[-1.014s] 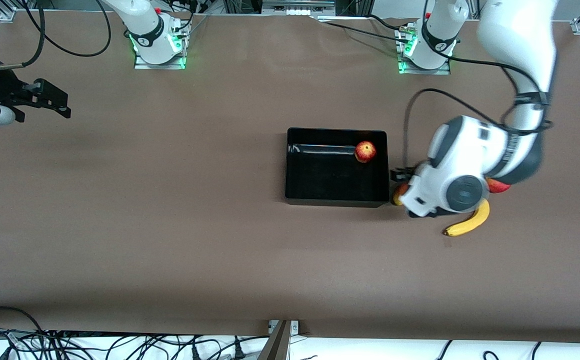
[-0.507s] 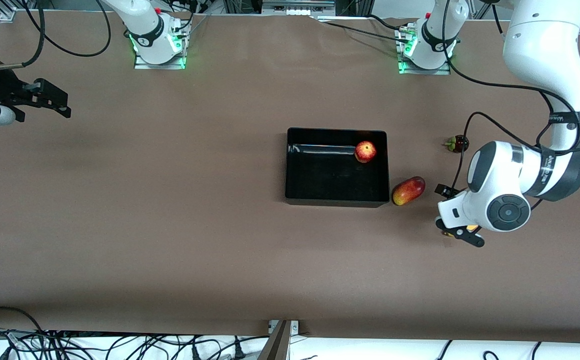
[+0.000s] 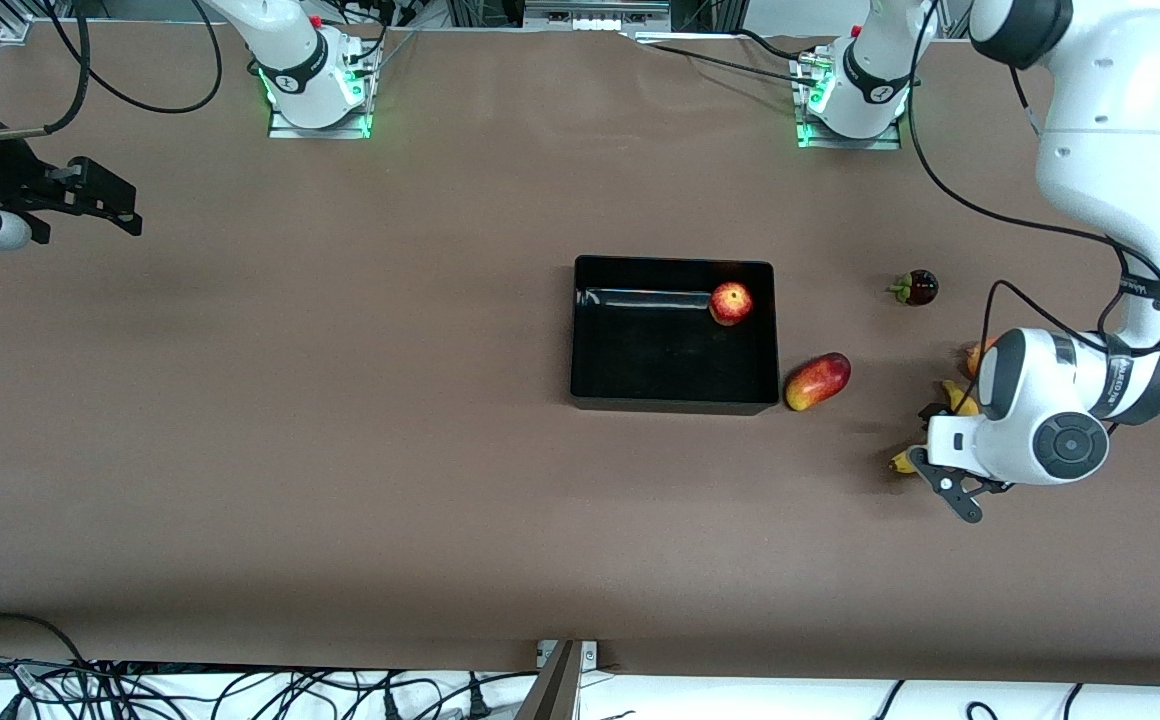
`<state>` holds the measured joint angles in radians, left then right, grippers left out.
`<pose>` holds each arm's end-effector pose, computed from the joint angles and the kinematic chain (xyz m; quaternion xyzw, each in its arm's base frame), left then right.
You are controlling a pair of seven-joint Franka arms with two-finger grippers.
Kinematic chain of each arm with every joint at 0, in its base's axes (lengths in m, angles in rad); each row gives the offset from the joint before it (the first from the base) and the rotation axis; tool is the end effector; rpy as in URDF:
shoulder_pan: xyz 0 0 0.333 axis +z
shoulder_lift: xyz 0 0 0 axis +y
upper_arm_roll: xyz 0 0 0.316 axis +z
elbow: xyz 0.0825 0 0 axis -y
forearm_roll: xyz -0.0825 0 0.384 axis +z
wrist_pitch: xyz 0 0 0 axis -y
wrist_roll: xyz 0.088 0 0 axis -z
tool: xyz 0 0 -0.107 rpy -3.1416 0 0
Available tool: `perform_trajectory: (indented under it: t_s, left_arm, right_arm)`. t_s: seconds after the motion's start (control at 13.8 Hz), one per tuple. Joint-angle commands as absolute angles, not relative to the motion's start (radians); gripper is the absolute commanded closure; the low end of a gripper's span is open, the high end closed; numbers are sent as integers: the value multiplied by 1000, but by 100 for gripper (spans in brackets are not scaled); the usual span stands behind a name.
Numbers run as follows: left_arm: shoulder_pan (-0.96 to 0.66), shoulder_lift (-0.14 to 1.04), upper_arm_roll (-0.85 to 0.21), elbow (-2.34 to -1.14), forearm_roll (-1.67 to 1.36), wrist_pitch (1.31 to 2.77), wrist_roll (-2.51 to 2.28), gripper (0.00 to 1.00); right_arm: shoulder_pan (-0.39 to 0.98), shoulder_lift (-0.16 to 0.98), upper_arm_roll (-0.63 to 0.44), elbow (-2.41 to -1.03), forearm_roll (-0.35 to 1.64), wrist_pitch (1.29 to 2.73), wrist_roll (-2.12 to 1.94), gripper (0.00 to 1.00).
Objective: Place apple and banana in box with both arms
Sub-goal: 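Move the left gripper down over the yellow banana, then grasp the yellow banana with the left gripper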
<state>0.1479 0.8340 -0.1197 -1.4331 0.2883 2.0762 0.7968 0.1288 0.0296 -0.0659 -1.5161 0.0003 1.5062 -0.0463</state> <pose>0.7033 0.0486 0.1829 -0.8941 0.4324 0.1121 0.0308 0.5562 0.0357 0.6282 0.9983 0.0546 -0.0197 0.0010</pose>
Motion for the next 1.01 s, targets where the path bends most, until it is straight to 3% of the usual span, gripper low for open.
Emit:
perform_trajectory:
  t_s: [0.0, 0.07, 0.14, 0.29, 0.58, 0.94]
  left_arm:
    - [152, 822, -138, -1474, 296, 2095, 827, 9]
    - [152, 821, -141, -1477, 296, 2088, 827, 61]
    - [153, 818, -143, -1482, 296, 2082, 830, 82]
    - [149, 812, -144, -1476, 296, 2074, 898, 100]
    - [135, 758, -162, -1441, 293, 1967, 927, 100]
    - [66, 710, -313, -1264, 216, 1587, 595, 100]
  right_arm:
    - [129, 23, -69, -1513, 17, 1493, -48, 0]
    - [129, 23, -69, -1513, 17, 1493, -48, 0]
    - [129, 25, -69, -1513, 17, 1493, -48, 0]
    - [129, 23, -69, -1513, 17, 1493, -48, 0]
    - [129, 25, -69, -1514, 17, 1490, -46, 0]
    - [127, 25, -69, -1514, 17, 1491, -48, 0]
